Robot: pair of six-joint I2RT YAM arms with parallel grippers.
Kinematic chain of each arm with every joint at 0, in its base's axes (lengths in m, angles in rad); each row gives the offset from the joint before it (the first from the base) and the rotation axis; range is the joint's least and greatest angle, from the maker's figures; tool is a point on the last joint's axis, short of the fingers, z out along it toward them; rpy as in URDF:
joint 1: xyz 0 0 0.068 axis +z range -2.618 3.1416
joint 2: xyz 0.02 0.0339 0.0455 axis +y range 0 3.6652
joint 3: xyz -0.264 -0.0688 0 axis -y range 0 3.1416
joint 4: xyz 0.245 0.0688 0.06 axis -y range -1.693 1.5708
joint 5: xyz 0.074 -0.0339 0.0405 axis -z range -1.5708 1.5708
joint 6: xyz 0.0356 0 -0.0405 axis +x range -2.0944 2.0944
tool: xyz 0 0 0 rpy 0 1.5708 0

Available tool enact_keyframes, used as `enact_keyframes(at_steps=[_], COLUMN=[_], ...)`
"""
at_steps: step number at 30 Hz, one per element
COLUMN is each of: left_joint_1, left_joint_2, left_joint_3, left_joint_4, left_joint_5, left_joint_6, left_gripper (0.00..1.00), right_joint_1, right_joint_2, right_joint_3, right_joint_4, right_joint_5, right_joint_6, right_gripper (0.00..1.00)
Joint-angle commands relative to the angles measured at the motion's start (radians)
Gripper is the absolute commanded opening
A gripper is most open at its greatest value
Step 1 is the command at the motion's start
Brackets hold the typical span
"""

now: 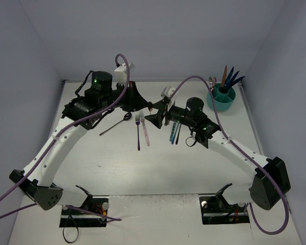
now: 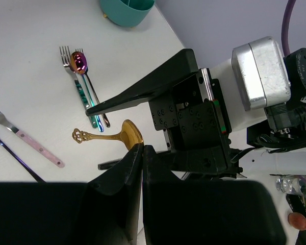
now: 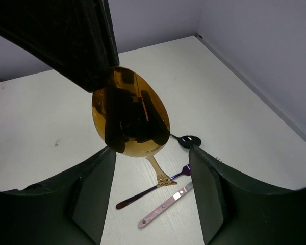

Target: Sort the eating utensils into containers

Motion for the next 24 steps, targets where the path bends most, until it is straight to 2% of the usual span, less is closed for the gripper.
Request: enact_keyframes(at_steps=[1,2,5,8,10,16,19,21,24], left_joint_1=[-0.007,-0.007,-0.007,-0.007,-0.006,-0.001,0.008,0.014,0.016], left_joint_2=[-0.038,-0.038,-0.032,-0.026,-0.024,-0.022,-0.023,-0.035,-0.059], left_joint_3=[0.002,0.0,-0.001,-0.002,-0.001,0.006,-0.003,-0.013,-0.037], left_joint_4=[0.05,0.05,0.048,0.045,0.04,0.001,-0.004,-0.004,-0.004], left_joint_5=[0.043,0.044,0.046,0.043,0.034,-0.057,-0.122,-0.195,-0.326], left_joint_6=[-0.013,-0.013,-0.01,-0.008,-0.005,0.043,0.064,0.085,0.132], left_gripper=[0.0,0.0,0.0,0.0,0.0,0.0,0.2,0.39,0.49], right_joint_1=[-0.008,-0.008,-0.012,-0.02,-0.026,-0.084,-0.119,-0.153,-0.191], right_joint_2=[-0.009,-0.013,-0.029,-0.038,-0.047,-0.087,-0.106,-0.121,-0.138], right_joint_3=[0.056,0.055,0.046,0.034,0.021,-0.027,-0.056,-0.071,-0.071], right_joint_4=[0.098,0.098,0.098,0.097,0.096,0.096,0.094,0.08,0.006], right_joint_5=[-0.032,-0.032,-0.022,-0.016,-0.007,0.009,0.029,0.059,0.188], right_joint_6=[-0.006,-0.006,-0.005,-0.004,-0.002,0.025,0.036,0.046,0.034], right_gripper=[0.45,0.42,0.19,0.05,0.0,0.0,0.0,0.0,0.0])
